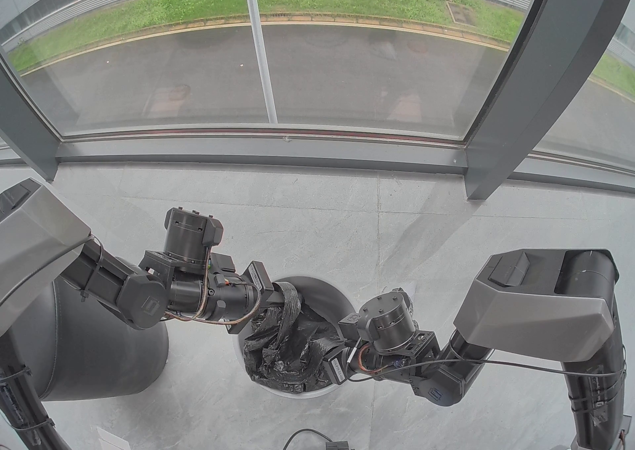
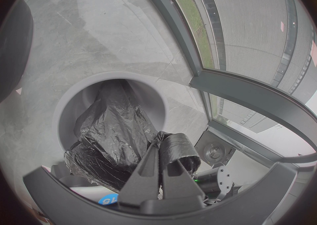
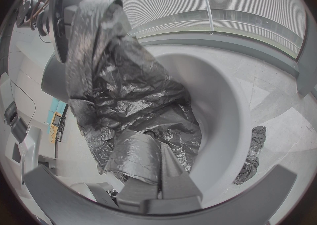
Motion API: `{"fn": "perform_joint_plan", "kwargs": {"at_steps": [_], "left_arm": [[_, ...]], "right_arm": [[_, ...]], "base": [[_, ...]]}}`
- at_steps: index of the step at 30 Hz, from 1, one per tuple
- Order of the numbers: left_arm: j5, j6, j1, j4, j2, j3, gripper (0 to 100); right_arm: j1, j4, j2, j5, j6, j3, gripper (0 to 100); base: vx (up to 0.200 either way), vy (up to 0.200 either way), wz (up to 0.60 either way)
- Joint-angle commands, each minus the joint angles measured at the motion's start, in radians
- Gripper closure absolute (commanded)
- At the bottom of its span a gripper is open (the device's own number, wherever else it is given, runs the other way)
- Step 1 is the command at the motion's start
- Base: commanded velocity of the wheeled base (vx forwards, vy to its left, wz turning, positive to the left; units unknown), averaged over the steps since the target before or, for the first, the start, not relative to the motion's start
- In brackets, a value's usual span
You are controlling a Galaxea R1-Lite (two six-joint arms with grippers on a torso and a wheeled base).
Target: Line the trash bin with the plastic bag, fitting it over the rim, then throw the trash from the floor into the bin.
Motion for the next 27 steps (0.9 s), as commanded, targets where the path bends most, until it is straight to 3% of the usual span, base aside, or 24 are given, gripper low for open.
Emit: {"fn": "perform_joint_plan", "kwargs": {"at_steps": [1, 7, 8, 11, 17, 27], "left_arm": [[0.006, 0.0, 0.006, 0.005, 0.02, 0.006, 100], [0.046, 0.039, 0.009, 0.009, 0.019, 0.007, 100], [0.11, 0.067, 0.009, 0.011, 0.022, 0.006, 100], [0.167, 0.09, 0.003, 0.014, 0.028, 0.007, 100], [0.173, 0.098, 0.004, 0.112, 0.019, -0.004, 100], [0.176, 0.112, 0.004, 0.131, -0.017, 0.01, 100]], "right_arm": [[0.001, -0.067, -0.03, -0.009, -0.005, 0.072, 100], [-0.014, -0.14, -0.055, -0.007, -0.038, 0.152, 100], [-0.019, -0.145, -0.075, -0.006, -0.039, 0.177, 100], [-0.026, -0.147, -0.099, -0.003, -0.044, 0.209, 100], [-0.051, -0.15, -0.139, 0.002, -0.096, 0.278, 100], [-0.056, -0.248, -0.138, 0.003, -0.096, 0.342, 100]], "base": [[0.0, 0.0, 0.0], [0.0, 0.0, 0.0], [0.0, 0.0, 0.0], [0.0, 0.0, 0.0], [0.0, 0.0, 0.0], [0.0, 0.0, 0.0]]}}
